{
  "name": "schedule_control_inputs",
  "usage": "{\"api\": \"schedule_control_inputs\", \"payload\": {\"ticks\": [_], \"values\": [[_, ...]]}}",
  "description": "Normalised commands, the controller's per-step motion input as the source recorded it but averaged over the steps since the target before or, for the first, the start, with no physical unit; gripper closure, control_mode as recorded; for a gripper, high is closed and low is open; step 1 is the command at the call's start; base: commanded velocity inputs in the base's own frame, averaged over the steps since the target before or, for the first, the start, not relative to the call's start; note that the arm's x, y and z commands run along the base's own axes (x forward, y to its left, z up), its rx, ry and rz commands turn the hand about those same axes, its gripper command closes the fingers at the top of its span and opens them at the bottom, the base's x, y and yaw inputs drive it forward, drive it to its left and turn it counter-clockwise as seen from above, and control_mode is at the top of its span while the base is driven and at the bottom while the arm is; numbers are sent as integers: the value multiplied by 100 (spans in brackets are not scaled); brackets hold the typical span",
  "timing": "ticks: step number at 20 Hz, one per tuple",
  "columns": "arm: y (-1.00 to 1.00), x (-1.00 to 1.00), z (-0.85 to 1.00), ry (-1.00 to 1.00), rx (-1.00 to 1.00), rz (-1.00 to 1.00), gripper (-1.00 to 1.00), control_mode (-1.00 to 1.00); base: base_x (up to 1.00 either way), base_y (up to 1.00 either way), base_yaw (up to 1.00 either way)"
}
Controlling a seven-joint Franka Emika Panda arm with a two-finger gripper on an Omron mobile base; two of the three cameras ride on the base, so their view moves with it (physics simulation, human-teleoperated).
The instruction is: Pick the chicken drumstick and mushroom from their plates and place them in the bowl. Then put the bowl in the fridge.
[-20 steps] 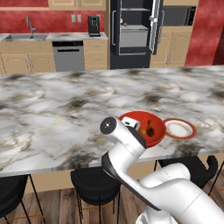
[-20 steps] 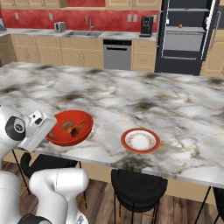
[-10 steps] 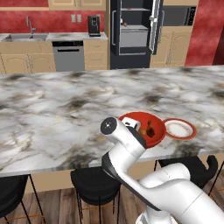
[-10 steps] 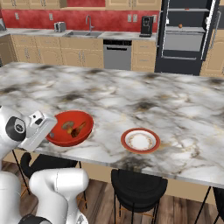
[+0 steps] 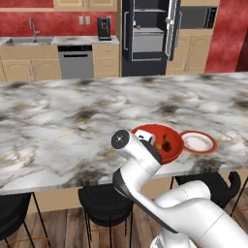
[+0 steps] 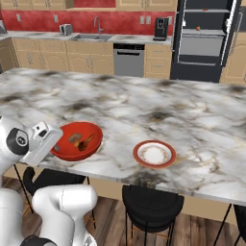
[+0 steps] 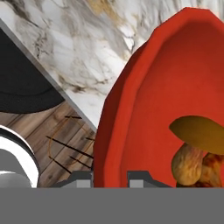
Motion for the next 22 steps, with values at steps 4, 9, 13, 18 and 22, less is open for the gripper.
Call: {"api": "schedule_control_inputs", "payload": {"ticks": [4,9,13,18,22], "values": [[0,0,0,0,0,0,100,100,-66,-12,-1],[0,0,0,0,0,0,100,100,-72,-21,-7],[0,0,0,0,0,0,100,100,-61,-31,-17],[0,0,0,0,0,0,100,100,-23,-43,-37],[0,0,0,0,0,0,100,100,-1,-38,-59]]}}
